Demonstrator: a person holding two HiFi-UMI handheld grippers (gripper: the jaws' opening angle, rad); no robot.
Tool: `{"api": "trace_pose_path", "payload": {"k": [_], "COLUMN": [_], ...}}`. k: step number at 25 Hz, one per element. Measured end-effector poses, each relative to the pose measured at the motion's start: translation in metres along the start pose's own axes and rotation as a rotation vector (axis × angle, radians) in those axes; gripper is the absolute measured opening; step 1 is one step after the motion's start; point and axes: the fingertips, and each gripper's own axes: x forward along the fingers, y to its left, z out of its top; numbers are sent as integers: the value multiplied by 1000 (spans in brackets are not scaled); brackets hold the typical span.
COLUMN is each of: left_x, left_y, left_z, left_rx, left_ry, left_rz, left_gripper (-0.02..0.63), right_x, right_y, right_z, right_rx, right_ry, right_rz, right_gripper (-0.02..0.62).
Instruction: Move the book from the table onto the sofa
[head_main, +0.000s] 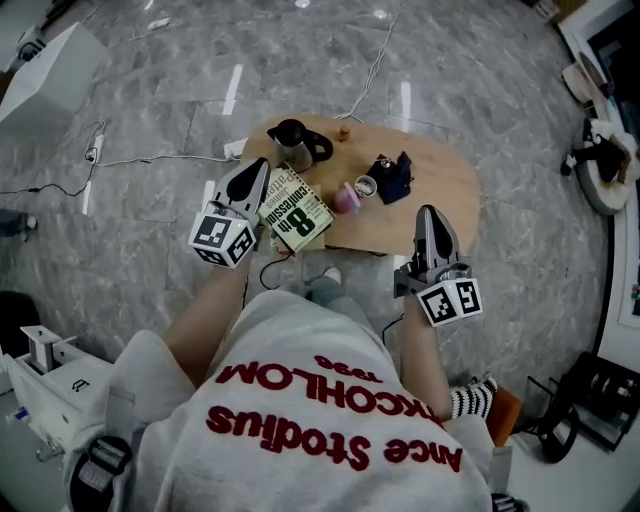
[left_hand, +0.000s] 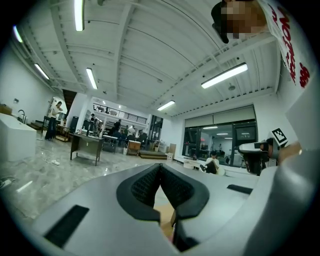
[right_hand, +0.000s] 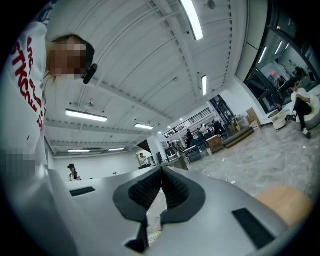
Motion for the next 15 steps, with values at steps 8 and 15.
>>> {"api": "trace_pose_path", "payload": {"k": [8, 15], "left_x": [6, 1], "left_y": [-12, 4], "left_z": [-11, -4], "left_rx": [10, -3], "left_ry": [-4, -22], "left_rz": [84, 157], "left_gripper": [17, 17], "right_x": [6, 39], "right_y": [-30, -28], "right_z": [-9, -16], "right_rx": [35, 51], "right_ry": [43, 92], "right_rz": [83, 156], "right_gripper": [26, 27]}}
